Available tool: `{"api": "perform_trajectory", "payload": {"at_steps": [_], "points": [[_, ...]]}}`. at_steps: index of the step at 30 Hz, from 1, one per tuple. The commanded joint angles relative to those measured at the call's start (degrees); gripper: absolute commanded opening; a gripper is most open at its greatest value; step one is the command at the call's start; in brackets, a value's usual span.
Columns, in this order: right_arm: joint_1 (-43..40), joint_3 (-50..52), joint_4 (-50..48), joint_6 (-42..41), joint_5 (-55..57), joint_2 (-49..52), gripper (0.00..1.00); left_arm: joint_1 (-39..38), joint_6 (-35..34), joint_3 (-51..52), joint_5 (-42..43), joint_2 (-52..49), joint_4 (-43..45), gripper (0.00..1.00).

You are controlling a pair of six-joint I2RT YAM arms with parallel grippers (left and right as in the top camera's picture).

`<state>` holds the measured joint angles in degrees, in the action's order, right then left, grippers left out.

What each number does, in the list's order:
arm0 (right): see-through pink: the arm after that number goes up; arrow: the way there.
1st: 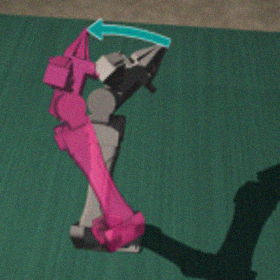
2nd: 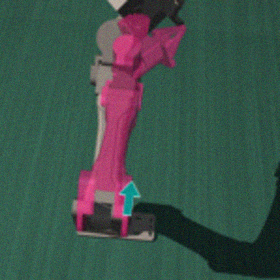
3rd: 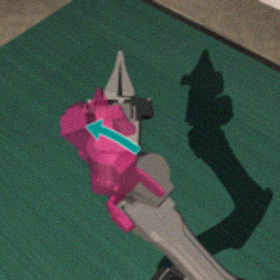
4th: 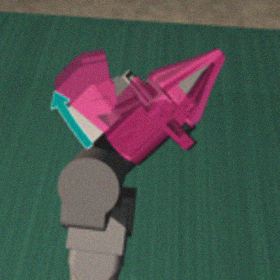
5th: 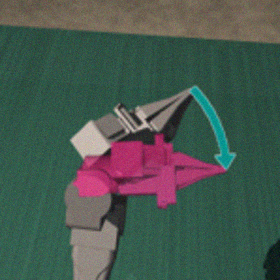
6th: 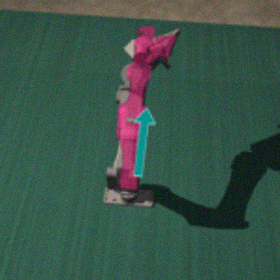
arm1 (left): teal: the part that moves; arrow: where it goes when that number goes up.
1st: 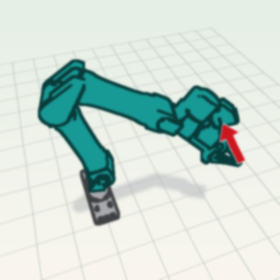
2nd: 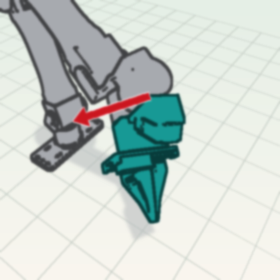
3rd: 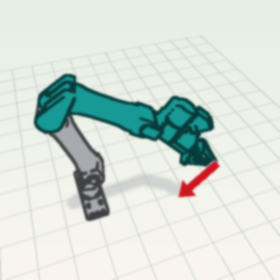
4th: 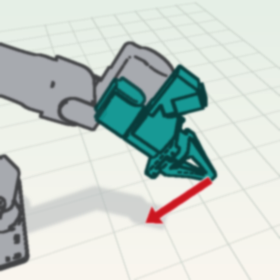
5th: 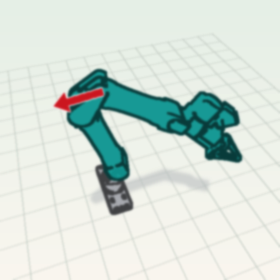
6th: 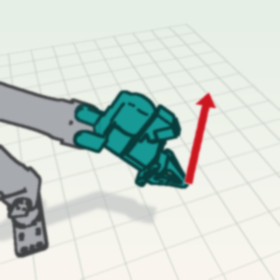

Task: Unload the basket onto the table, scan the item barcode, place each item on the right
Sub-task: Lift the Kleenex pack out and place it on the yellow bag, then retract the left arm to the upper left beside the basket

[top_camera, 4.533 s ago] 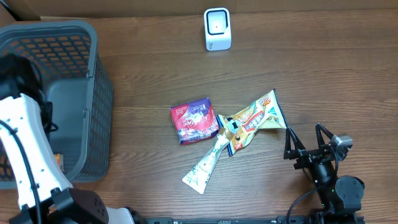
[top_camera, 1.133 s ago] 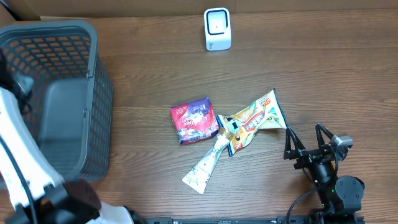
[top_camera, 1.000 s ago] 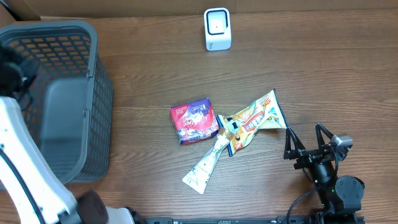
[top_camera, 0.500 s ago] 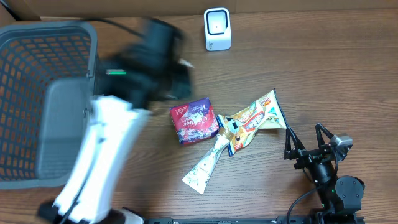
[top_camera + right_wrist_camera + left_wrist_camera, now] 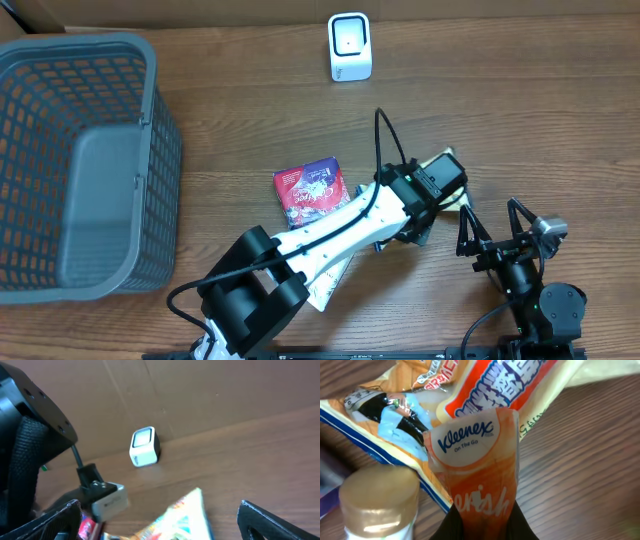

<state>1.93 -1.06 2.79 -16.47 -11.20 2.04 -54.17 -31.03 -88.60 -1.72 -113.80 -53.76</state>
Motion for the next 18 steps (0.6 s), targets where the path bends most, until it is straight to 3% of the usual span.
{"api": "perform_trajectory", "payload": {"at_steps": [1, 4, 10, 12, 18], "points": [[0.26, -0.07, -1.40, 0.17, -1.05, -0.24, 1.00, -0.39, -0.63, -0.17, 2.36, -0.50, 3.10, 0.04], [0.26, -1.14, 0.15, 0.13, -2.03, -0.24, 1.00, -0.39, 2.23, -0.17, 5.88, -0.50, 6.75, 0.07], [0.24, -7.69, 13.99, 0.15, -5.79, -0.24, 1.00, 0.39, 2.73, -0.87, 1.49, -0.39, 7.45, 0.62], [0.26, -11.93, 20.70, 0.44, -3.34, -0.24, 1.00, 1.53, 2.75, -2.40, -0.83, -0.04, 5.64, 0.71], [0.26, -25.07, 34.36, 1.86, -2.99, -0.24, 1.00, 7.23, 4.55, -12.35, -5.18, 2.80, -2.40, 0.76]]}}
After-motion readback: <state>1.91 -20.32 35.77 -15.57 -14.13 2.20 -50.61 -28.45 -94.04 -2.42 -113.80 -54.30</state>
